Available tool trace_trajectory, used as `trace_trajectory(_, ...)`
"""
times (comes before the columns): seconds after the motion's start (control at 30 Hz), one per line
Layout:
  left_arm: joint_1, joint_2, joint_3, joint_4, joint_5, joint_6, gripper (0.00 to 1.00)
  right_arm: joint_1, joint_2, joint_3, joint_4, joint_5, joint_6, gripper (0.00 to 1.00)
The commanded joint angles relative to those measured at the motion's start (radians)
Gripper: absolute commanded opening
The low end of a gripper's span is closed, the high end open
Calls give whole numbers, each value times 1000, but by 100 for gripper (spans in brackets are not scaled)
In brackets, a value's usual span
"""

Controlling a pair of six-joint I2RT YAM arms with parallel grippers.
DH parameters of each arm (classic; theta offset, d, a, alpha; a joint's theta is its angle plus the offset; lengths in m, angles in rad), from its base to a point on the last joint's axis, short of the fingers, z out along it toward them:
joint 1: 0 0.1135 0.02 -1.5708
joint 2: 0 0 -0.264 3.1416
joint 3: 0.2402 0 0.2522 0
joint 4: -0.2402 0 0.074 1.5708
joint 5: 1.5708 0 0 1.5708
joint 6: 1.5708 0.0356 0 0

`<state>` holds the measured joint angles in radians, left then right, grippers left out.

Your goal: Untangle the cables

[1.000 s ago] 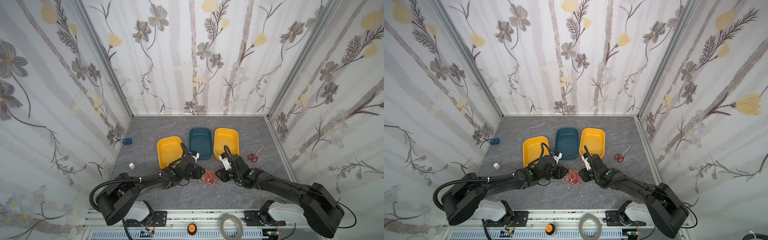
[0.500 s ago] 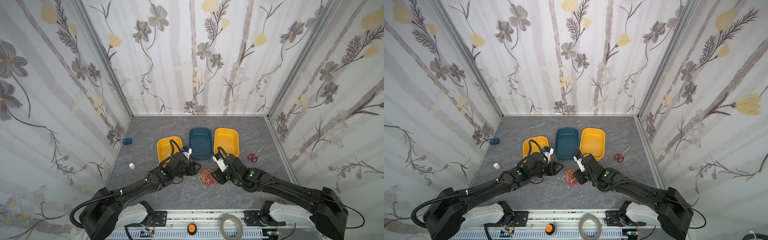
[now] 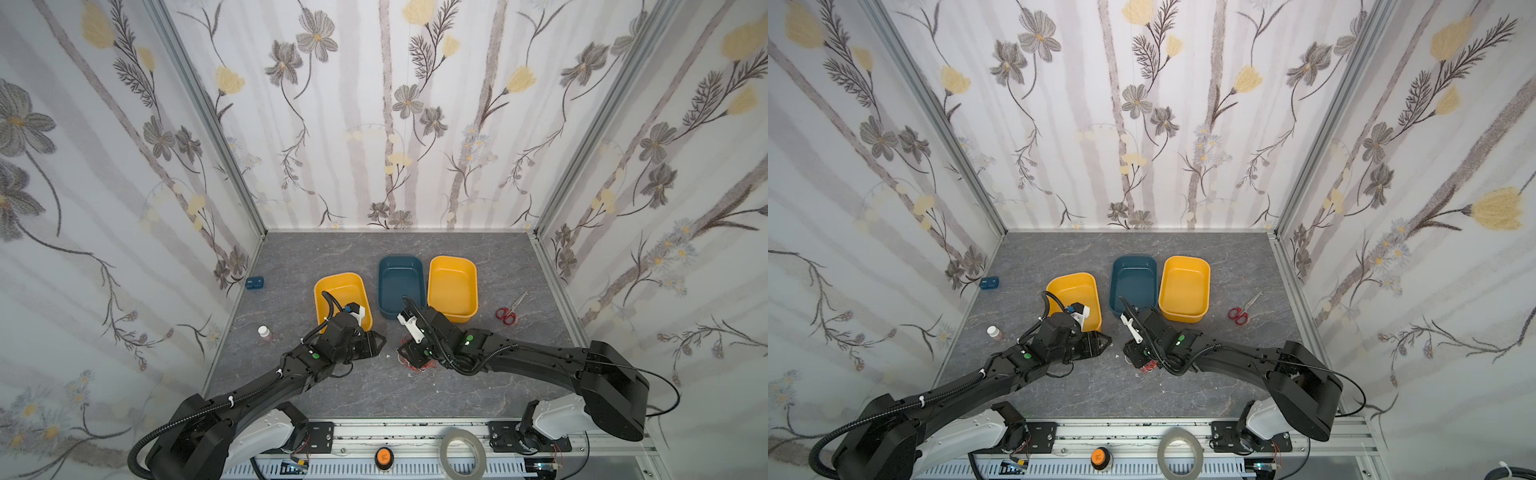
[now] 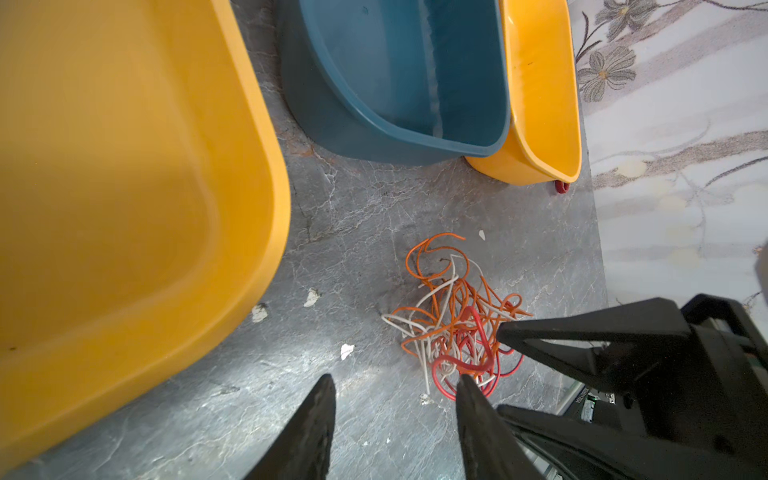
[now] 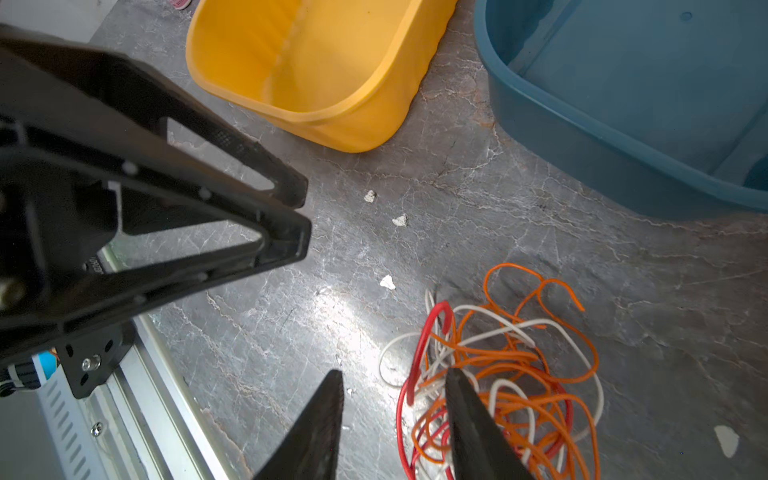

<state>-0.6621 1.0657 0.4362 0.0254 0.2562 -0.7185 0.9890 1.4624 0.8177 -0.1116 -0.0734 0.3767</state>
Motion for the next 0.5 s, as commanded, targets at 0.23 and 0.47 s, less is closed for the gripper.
trace_trajectory(0.23, 6, 5, -20, 36, 11, -13, 49, 3, 102, 70, -36, 62, 27, 27)
trace_trajectory(0.47, 6, 60, -31, 137, 70, -48, 49, 4, -7, -2, 46, 22, -14, 3)
